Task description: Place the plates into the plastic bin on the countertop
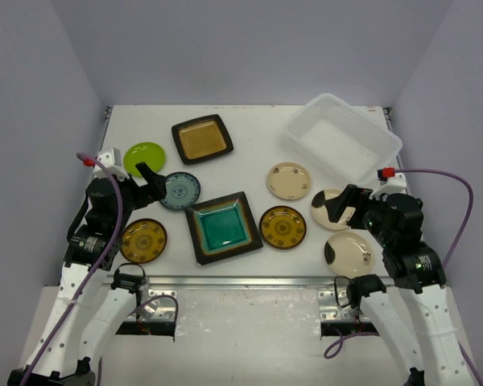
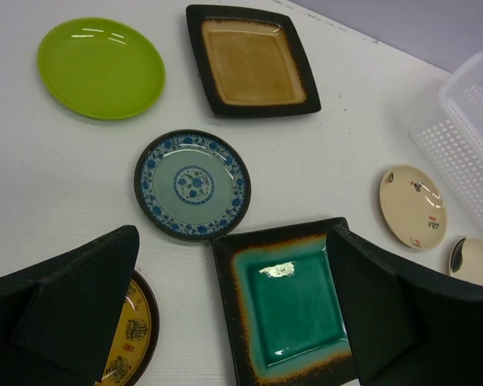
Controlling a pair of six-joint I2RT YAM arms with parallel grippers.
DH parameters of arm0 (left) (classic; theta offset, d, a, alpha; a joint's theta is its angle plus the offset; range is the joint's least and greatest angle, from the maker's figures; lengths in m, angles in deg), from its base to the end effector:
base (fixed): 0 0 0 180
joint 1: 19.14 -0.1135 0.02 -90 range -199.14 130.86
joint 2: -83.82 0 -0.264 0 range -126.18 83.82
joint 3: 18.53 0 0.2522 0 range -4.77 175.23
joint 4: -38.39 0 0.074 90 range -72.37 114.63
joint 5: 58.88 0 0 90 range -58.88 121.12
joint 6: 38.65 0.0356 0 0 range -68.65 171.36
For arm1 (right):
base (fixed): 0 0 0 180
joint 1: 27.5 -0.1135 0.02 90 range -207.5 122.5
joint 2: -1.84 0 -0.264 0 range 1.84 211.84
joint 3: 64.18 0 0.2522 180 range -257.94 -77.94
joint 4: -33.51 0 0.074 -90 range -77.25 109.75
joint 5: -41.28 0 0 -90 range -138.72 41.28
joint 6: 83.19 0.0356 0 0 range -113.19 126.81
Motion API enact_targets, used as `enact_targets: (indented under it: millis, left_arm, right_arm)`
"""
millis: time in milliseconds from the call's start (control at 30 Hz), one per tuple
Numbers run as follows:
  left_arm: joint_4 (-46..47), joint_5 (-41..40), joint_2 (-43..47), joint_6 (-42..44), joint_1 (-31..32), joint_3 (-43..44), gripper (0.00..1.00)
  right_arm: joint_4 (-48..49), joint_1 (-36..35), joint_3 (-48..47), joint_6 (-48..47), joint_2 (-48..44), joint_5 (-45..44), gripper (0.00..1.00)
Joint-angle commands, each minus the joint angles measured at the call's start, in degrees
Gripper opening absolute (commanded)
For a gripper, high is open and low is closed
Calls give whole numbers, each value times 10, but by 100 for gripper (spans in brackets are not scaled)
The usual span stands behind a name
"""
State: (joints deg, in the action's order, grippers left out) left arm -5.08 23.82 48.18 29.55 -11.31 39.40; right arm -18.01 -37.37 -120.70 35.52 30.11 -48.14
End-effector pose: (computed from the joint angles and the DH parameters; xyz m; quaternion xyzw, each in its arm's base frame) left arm 0.1400 -0.0147 0.3235 -0.1358 0.8129 -0.0934 0.5586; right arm 0.1086 0.0193 0.3146 0.1339 0.8244 0.1857 0.5177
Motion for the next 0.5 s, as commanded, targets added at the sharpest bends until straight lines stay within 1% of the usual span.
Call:
enact_targets:
  millis: [0, 133, 267, 367, 467]
  left_arm:
    - [16, -6, -1, -20, 0, 2, 100]
    - [15, 13, -5, -40, 0, -2, 100]
    - [27, 26, -27, -63, 0, 3, 100]
    - [54, 49, -75, -83, 0, 18, 100]
    - [77, 69, -164, -104, -1, 63, 100]
  right_arm:
    - [30, 2, 4, -3, -14, -3, 99]
    - [60, 2, 18, -11, -47, 25, 99]
    - [73, 2, 22, -8, -49, 59, 99]
    - [73, 2, 20, -7, -33, 91, 99]
    - [80, 1, 20, -7, -19, 127, 99]
